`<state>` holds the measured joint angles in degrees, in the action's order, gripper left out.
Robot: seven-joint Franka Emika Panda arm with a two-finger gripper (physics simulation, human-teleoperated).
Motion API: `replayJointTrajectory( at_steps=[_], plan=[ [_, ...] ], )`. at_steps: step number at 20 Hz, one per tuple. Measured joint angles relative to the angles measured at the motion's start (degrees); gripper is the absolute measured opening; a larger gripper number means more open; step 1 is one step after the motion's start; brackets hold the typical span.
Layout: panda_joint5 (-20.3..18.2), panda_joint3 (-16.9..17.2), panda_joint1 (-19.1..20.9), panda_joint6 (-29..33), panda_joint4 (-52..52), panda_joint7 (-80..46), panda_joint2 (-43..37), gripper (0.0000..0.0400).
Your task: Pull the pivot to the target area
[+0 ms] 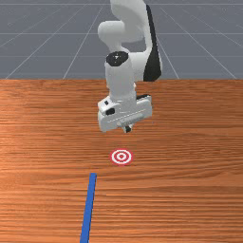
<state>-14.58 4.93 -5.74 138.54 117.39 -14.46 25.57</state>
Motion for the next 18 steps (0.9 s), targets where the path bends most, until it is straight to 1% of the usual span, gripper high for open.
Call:
replayJointTrajectory(
  at_steps=[1, 2, 3, 5, 6, 7, 8, 9, 11, 12, 13, 14, 15, 16, 17, 18],
  plan=[
    [11.05, 3.75, -3.83, 3.63, 1.24, -2.23, -0.42, 0.0],
    [7.09, 3.54, -3.09, 2.94, 0.98, -5.66, -0.2, 0.0],
    [8.57, 6.01, -4.91, 3.05, 1.0, -12.84, -0.04, 0.0],
    [8.21, 6.5, -3.85, 3.0, 0.89, -12.19, 0.07, 0.0],
    [2.95, 2.45, 1.17, 1.46, 0.18, -0.1, 0.21, 0.0],
    [6.31, 4.38, -0.48, 2.94, 1.15, -3.41, -0.25, 0.0],
    [3.47, 2.82, 1.28, 2.5, 0.74, -0.57, 0.14, 0.0],
    [8.83, 4.3, -0.32, 4.2, 1.24, 0.3, 0.36, 0.0],
    [8.54, 4.02, -0.08, 5.44, 1.07, 0.52, 1.68, 0.0],
    [15.35, 10.1, -6.18, 4.17, -0.8, -11.82, 3.68, 0.0],
    [17.55, 11.82, -7.92, 2.64, -3.14, -14.38, 5.41, 0.0],
    [17.95, 12.18, -8.24, 1.44, -5.79, -14.91, 7.03, 0.0],
    [11.52, 7.26, -3.33, 1.86, -7.3, -8.11, 7.03, 0.0],
    [10.08, 6.16, -2.18, 0.65, -9.91, -6.74, 8.38, 0.0],
    [7.19, 4.02, -0.01, -0.61, -11.98, -3.86, 9.35, 0.0],
    [7.03, 3.85, 0.23, -1.46, -13.88, -3.79, 10.39, 0.0]
  ],
)
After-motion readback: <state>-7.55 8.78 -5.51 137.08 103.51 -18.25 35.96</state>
